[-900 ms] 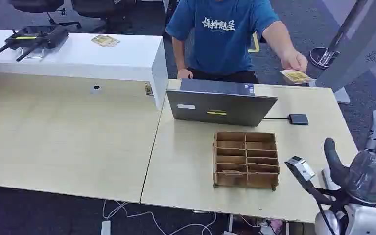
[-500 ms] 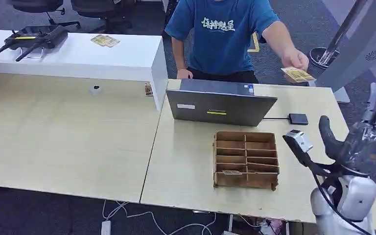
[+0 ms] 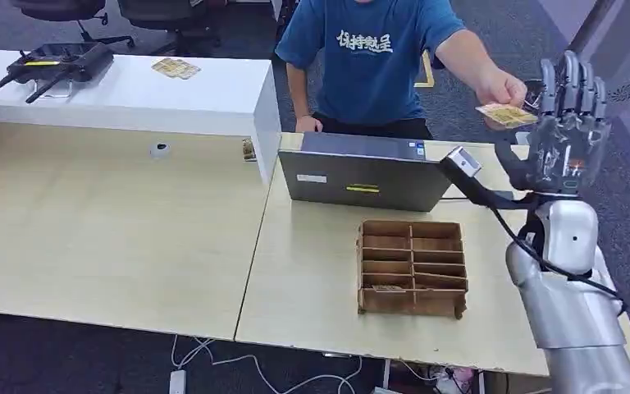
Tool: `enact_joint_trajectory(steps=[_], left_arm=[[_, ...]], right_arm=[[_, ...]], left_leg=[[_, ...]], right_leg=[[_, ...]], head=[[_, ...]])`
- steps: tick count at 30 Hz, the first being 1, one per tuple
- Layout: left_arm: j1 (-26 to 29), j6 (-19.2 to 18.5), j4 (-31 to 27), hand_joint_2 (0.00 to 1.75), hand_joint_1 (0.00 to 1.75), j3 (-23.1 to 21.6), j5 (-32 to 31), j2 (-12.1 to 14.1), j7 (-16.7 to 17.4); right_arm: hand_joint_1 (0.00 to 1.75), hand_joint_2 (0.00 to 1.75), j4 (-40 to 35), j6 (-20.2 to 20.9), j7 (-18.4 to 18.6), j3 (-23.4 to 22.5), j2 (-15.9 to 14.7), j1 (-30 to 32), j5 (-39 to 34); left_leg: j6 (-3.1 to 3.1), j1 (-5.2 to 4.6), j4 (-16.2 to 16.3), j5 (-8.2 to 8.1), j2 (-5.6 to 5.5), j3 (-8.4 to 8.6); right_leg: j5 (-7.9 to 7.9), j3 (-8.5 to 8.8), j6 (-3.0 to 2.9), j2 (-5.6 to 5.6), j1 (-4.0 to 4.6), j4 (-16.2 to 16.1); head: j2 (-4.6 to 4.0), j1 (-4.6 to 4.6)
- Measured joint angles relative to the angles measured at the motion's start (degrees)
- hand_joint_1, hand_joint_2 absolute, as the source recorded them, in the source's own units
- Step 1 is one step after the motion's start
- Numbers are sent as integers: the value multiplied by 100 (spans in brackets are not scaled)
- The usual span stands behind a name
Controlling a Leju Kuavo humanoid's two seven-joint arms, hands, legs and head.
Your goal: Pass the card to the sensor for recognition and then transmit it.
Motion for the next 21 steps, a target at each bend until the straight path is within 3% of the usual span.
enact_joint_trajectory(steps=[7,21], left_arm=[[0,-7,0,0,0,0,-2,4,2],[0,-7,0,0,0,0,9,7,7]], right_arm=[[0,175,620,195,29,267,-52,-656,-248],[0,175,840,191,35,409,-120,-730,-383]], left_leg=[[2,0,2,1,-2,0],[2,0,2,1,-2,0]], right_leg=[[3,0,4,-3,0,0],[3,-1,4,-3,0,0]], head=[[0,2],[0,0]])
